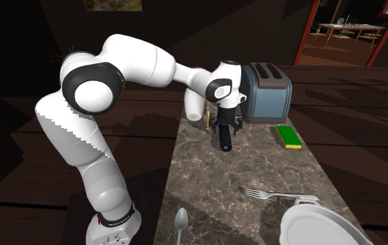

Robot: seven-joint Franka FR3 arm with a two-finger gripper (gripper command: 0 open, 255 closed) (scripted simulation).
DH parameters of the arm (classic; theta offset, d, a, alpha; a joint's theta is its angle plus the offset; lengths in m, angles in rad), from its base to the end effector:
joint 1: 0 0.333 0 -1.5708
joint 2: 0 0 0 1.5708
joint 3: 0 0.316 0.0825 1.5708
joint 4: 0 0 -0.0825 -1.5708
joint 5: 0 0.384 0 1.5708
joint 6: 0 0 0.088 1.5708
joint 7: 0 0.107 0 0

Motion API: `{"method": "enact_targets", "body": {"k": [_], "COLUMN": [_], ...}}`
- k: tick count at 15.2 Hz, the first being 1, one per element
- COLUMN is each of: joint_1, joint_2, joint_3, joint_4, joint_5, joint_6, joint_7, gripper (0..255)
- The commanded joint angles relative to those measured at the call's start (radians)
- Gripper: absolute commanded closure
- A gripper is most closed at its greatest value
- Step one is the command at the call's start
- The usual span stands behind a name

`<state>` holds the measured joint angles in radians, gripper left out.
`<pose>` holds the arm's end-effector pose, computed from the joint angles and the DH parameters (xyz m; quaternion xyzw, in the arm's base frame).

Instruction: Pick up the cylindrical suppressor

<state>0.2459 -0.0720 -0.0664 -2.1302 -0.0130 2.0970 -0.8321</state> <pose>0.5213 0.0935 0.4436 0.8731 0.4872 0.0173 0.0093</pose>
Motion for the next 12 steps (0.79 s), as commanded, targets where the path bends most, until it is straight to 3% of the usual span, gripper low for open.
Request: {"method": "enact_targets", "body": {"k": [1, 12], "joint_1": [0.000, 0.000], "joint_2": [0.001, -0.008], "joint_3": [0.000, 0.001], "joint_4": [-0.002, 0.017], "joint_5": [0.000, 0.000], "joint_6": [0.004, -0.024], "joint_7": [0.000, 0.001], "gripper": [255, 255]}}
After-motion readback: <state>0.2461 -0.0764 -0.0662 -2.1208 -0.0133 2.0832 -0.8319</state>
